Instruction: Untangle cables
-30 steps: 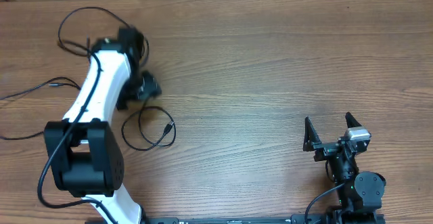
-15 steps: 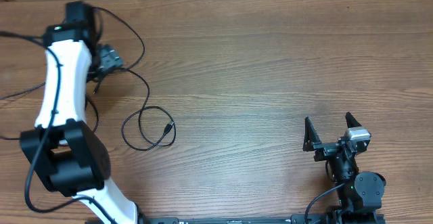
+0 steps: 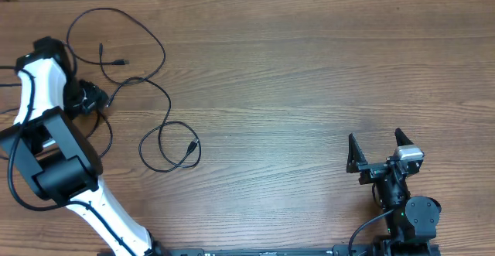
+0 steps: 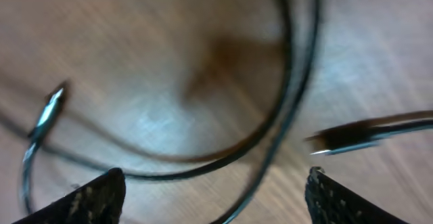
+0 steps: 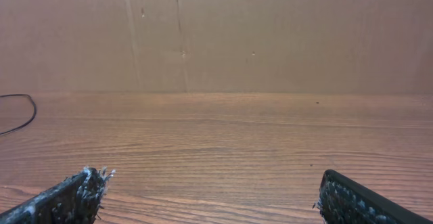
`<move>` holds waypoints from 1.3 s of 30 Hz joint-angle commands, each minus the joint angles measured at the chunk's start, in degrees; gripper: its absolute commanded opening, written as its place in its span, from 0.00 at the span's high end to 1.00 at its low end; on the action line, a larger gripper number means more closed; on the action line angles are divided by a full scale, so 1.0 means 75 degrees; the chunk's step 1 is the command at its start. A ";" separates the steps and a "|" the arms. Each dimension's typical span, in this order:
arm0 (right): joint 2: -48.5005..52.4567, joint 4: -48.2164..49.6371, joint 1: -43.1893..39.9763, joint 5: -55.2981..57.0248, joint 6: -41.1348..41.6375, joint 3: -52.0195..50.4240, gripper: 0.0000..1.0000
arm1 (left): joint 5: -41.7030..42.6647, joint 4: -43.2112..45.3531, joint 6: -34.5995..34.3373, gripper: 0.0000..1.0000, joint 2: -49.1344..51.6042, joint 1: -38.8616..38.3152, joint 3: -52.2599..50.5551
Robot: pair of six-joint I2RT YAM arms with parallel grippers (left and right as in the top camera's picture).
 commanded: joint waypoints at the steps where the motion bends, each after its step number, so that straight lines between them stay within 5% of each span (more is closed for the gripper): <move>1: -0.0017 0.0038 -0.0015 0.0032 -0.0038 -0.0076 0.00 | 0.0863 0.0189 0.0807 0.15 0.0119 0.0020 0.0015; 5: -0.0017 0.0038 -0.0015 0.0032 -0.0038 -0.0076 0.00 | 0.0545 0.0382 0.0807 0.29 0.0289 0.0020 0.0015; 15: -0.0017 0.0038 -0.0015 0.0032 -0.0038 -0.0076 0.00 | -0.0254 0.0673 0.0953 0.40 0.1148 0.0035 0.0015; 21: -0.0017 0.0038 -0.0015 0.0032 -0.0038 -0.0076 0.00 | -0.0484 0.0793 0.0950 0.73 0.1469 0.0192 0.0015; 27: -0.0017 0.0038 -0.0015 0.0032 -0.0038 -0.0076 0.00 | -0.1443 0.0833 0.0944 0.87 0.1472 0.0530 0.0017; 31: -0.0017 0.0038 -0.0015 0.0032 -0.0038 -0.0076 0.00 | -0.1702 0.0860 0.0944 0.80 0.1469 0.0796 0.0026; 35: -0.0017 0.0038 -0.0015 0.0032 -0.0038 -0.0076 0.00 | -0.1387 0.0810 0.0947 0.49 0.1463 0.0898 0.0256; 39: -0.0017 0.0038 -0.0015 0.0032 -0.0038 -0.0076 0.00 | -0.1020 0.0428 0.0947 0.35 0.1451 0.0775 0.0965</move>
